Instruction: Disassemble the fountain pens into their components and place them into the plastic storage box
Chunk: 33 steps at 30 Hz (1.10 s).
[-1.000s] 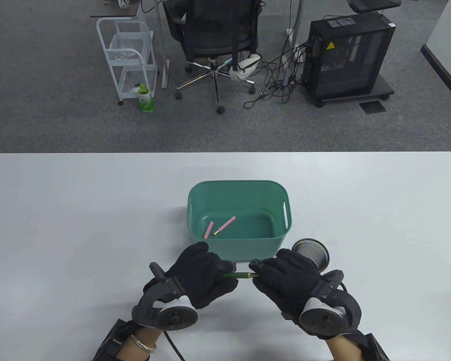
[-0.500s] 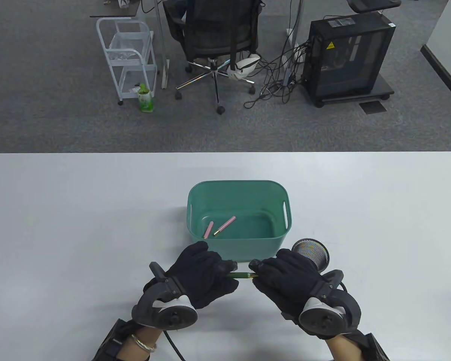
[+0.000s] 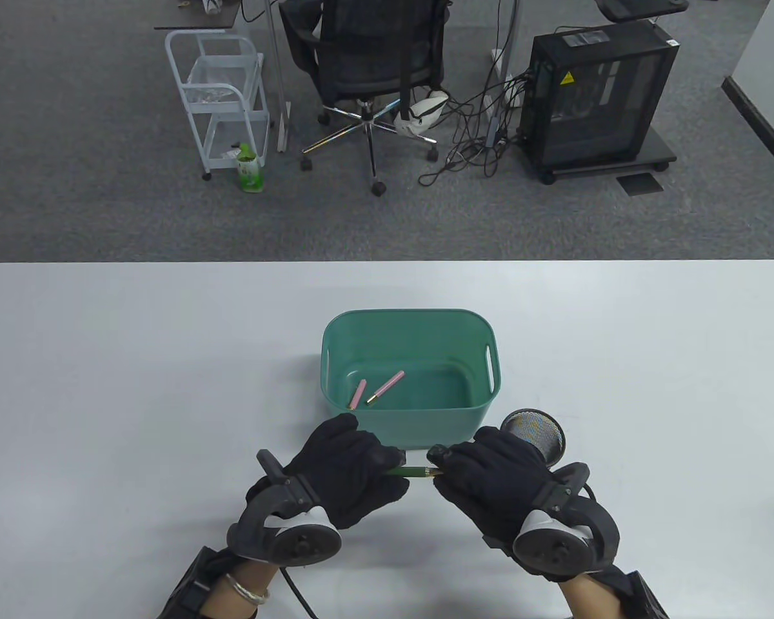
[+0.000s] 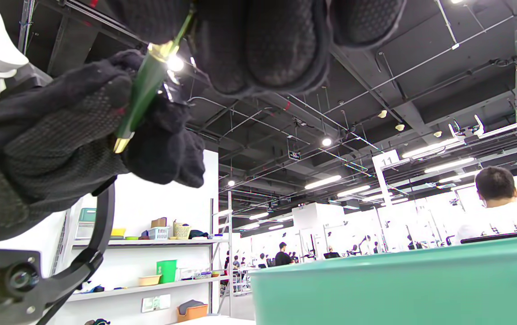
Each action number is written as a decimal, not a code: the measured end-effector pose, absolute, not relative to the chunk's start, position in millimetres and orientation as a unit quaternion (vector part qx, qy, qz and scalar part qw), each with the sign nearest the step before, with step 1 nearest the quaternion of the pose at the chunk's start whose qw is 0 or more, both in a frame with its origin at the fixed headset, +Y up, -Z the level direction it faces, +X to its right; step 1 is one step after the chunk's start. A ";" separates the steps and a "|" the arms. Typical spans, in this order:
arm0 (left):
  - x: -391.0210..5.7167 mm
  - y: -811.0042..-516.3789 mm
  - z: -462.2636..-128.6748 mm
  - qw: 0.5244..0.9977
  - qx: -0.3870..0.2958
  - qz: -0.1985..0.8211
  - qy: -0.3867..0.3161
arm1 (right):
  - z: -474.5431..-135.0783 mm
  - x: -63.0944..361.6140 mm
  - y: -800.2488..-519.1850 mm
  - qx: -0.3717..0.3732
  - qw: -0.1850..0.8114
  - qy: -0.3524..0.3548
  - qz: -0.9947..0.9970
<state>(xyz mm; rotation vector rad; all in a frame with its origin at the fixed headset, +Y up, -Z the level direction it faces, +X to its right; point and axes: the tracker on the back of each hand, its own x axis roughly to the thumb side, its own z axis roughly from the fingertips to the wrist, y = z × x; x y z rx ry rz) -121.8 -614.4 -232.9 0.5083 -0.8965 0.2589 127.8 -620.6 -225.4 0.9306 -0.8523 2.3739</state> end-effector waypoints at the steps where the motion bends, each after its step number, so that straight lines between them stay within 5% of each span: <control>1: -121.7 -614.5 -233.0 0.862 0.242 0.124 -0.428 | -225.4 127.9 -620.5 0.337 0.225 -0.309 0.860; 33: -121.3 -614.8 -232.5 0.861 0.245 0.119 -0.430 | -225.3 127.9 -621.1 0.338 0.227 -0.311 0.859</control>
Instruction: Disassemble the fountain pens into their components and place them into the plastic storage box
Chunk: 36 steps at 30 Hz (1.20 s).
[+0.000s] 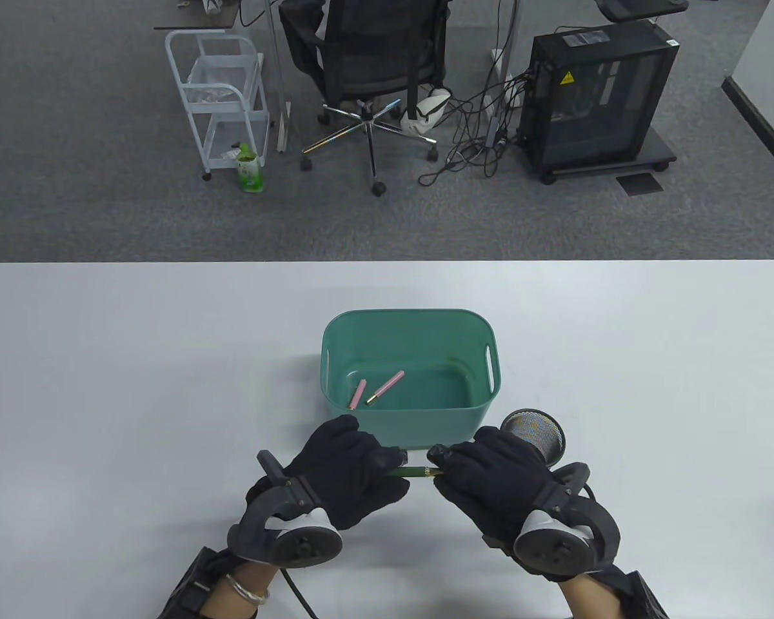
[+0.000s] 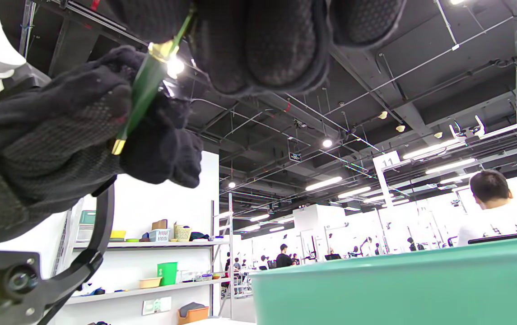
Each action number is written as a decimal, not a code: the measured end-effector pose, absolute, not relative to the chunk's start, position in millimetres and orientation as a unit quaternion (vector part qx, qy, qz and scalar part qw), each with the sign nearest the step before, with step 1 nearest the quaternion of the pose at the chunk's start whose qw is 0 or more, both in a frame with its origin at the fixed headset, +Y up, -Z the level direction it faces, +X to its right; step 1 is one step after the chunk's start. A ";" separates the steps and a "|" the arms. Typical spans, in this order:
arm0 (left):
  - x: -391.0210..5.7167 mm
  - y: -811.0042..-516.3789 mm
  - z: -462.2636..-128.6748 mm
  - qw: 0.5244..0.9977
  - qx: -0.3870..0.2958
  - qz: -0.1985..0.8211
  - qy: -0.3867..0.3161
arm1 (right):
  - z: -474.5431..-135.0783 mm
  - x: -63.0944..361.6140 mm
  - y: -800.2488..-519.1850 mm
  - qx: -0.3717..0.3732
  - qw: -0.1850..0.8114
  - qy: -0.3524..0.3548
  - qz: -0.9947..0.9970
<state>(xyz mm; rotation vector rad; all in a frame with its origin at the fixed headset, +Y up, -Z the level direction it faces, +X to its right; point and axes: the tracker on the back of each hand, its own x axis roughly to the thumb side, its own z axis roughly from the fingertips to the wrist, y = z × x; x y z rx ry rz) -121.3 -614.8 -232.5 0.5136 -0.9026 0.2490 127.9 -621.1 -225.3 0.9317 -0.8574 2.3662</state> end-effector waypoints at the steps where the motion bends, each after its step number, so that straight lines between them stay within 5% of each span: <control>1: -121.2 -614.9 -232.4 0.861 0.245 0.119 -0.430 | -225.3 127.8 -621.1 0.338 0.227 -0.311 0.859; 36: -121.9 -614.9 -230.8 0.860 0.258 0.119 -0.425 | -226.7 129.0 -621.7 0.336 0.238 -0.313 0.856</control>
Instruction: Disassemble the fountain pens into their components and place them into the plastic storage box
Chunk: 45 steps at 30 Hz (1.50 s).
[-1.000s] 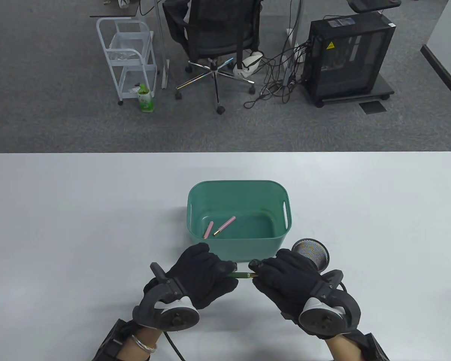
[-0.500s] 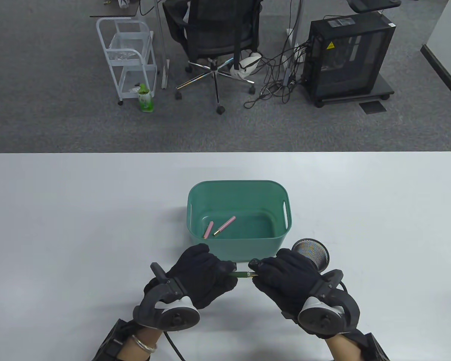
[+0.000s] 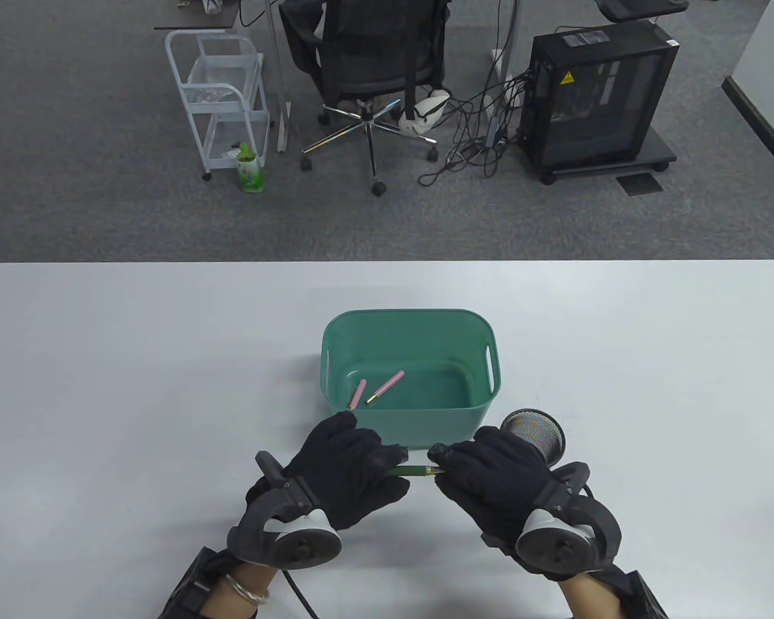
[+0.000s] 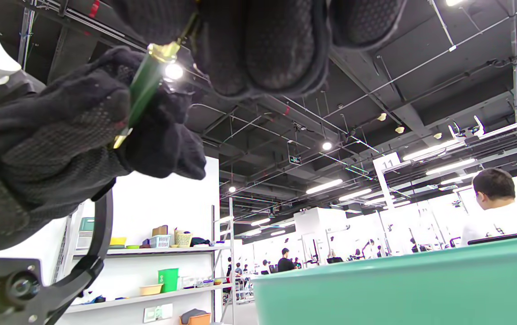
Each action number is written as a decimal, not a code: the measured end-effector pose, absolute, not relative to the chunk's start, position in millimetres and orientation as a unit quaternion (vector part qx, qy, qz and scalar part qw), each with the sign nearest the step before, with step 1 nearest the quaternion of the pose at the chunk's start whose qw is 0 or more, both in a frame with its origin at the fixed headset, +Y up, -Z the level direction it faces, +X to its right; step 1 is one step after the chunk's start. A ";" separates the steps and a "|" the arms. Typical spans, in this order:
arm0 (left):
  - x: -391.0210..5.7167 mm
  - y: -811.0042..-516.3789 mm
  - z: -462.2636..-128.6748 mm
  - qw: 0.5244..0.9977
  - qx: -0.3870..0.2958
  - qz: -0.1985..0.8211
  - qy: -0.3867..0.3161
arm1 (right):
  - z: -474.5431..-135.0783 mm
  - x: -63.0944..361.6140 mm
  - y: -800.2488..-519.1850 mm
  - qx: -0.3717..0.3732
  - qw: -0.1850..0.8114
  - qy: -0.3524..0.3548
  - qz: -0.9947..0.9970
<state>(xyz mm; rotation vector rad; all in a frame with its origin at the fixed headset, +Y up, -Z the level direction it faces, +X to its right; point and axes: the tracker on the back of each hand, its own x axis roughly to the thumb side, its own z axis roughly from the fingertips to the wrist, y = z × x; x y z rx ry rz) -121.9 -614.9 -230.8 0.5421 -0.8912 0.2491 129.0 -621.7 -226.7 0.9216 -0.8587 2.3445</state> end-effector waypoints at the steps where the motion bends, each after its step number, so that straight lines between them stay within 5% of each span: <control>1: -121.7 -615.0 -230.7 0.860 0.258 0.118 -0.425 | -226.7 129.1 -621.8 0.336 0.237 -0.313 0.856; 45: -120.1 -616.4 -231.5 0.858 0.257 0.118 -0.429 | -225.7 130.3 -622.7 0.339 0.241 -0.322 0.851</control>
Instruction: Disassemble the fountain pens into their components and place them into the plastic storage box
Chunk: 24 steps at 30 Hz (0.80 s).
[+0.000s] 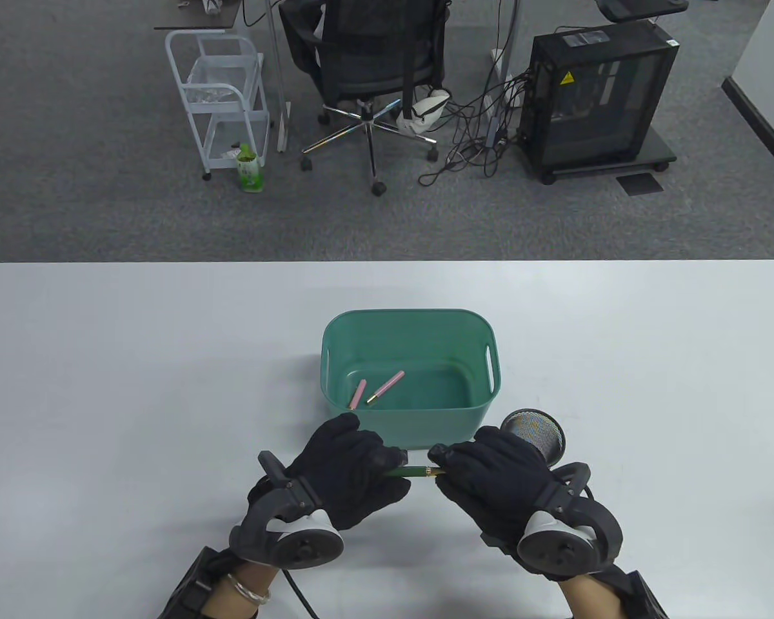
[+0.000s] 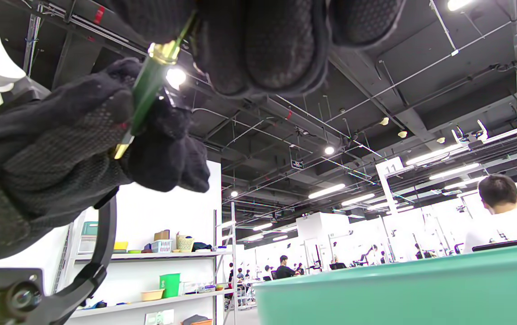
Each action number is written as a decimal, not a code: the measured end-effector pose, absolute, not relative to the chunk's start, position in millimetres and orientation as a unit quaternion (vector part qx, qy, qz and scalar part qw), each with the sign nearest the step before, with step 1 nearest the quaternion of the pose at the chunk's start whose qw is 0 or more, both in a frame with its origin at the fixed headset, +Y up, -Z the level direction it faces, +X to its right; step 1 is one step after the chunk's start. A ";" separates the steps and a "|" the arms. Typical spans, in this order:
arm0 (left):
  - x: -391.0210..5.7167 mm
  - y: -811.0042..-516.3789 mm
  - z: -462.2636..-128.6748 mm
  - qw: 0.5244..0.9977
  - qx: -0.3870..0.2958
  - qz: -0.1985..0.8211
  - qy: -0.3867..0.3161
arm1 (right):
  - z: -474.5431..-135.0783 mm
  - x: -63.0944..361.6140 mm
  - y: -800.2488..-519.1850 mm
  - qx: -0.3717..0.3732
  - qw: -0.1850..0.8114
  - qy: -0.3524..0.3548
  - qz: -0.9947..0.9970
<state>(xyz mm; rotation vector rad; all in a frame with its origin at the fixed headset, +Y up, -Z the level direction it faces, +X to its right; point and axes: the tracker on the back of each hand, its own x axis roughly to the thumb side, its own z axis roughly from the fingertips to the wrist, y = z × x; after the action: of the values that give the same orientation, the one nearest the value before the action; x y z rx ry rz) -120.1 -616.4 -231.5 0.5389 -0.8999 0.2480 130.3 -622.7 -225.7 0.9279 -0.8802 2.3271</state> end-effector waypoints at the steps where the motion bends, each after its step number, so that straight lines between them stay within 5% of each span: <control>1: -120.1 -616.4 -231.5 0.858 0.257 0.119 -0.429 | -225.7 130.3 -622.8 0.339 0.241 -0.322 0.850; 24: -121.2 -616.9 -233.2 0.857 0.255 0.126 -0.430 | -225.5 129.7 -623.0 0.342 0.242 -0.323 0.849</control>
<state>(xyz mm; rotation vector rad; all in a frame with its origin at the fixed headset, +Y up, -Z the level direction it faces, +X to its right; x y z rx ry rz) -121.2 -616.9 -233.2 0.5363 -0.9036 0.2637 129.7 -623.0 -225.5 0.9350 -0.8820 2.3215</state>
